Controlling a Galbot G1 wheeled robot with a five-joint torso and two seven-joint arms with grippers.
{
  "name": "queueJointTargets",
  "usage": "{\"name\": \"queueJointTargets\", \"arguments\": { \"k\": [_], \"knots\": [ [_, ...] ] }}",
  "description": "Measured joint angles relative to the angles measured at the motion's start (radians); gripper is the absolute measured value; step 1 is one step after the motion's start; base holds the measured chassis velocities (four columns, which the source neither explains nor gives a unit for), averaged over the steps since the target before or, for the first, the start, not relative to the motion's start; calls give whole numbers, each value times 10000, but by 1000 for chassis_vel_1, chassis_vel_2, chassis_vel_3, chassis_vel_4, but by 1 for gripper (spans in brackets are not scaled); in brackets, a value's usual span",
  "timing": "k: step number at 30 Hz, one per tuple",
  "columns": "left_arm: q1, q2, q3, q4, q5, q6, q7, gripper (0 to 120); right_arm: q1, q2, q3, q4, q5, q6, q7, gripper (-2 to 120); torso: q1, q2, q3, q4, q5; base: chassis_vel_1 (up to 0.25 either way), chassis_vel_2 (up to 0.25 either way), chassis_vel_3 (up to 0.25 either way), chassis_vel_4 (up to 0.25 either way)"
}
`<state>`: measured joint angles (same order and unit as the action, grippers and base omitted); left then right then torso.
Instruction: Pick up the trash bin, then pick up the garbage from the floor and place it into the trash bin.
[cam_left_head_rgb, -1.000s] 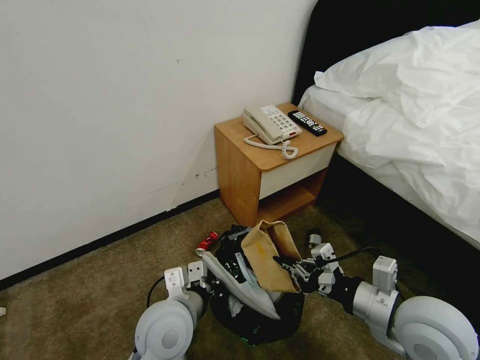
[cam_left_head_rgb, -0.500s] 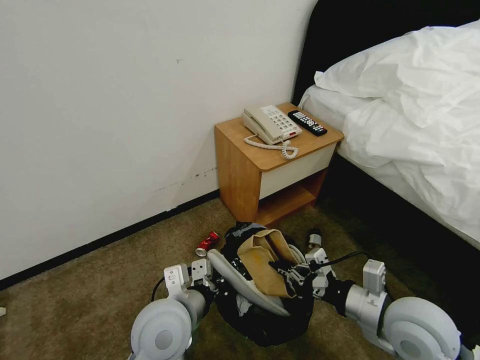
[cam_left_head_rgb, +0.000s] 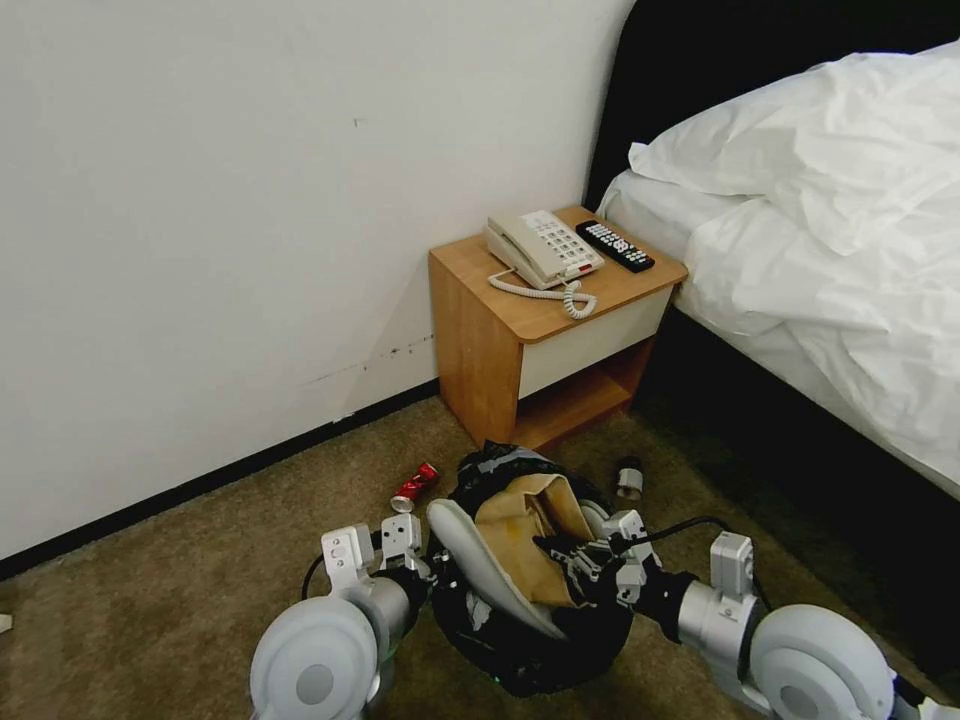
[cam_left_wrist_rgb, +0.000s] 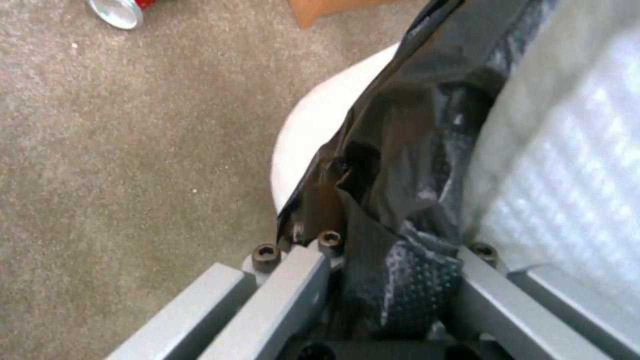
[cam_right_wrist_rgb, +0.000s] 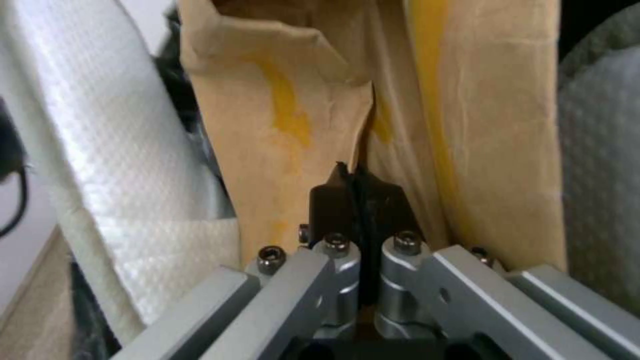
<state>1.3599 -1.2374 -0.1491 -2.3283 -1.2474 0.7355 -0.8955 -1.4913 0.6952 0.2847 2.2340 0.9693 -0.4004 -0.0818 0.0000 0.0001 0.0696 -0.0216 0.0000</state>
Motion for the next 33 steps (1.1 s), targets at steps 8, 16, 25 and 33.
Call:
{"name": "queueJointTargets", "arguments": {
  "k": [8,16,25,33],
  "knots": [
    [128,53,-16,-145,-39,0,15,0,116,119,-192,-333,6,4,129,0,0,-1,0,1,1,0,0,0,0],
    [128,77,-40,-249,-250,0,17,0,311,207,-370,-535,17,5,251,0,0,0,0,1,0,0,0,0,0],
    [90,-91,6,-289,-670,-3,-189,0,329,242,-365,-639,49,-32,454,0,0,-1,0,0,0,0,0,0,0],
    [89,-206,15,-371,-1009,-8,-317,0,528,358,-592,-818,87,-71,524,0,0,0,0,4,1,0,0,0,0]
  ]
}}
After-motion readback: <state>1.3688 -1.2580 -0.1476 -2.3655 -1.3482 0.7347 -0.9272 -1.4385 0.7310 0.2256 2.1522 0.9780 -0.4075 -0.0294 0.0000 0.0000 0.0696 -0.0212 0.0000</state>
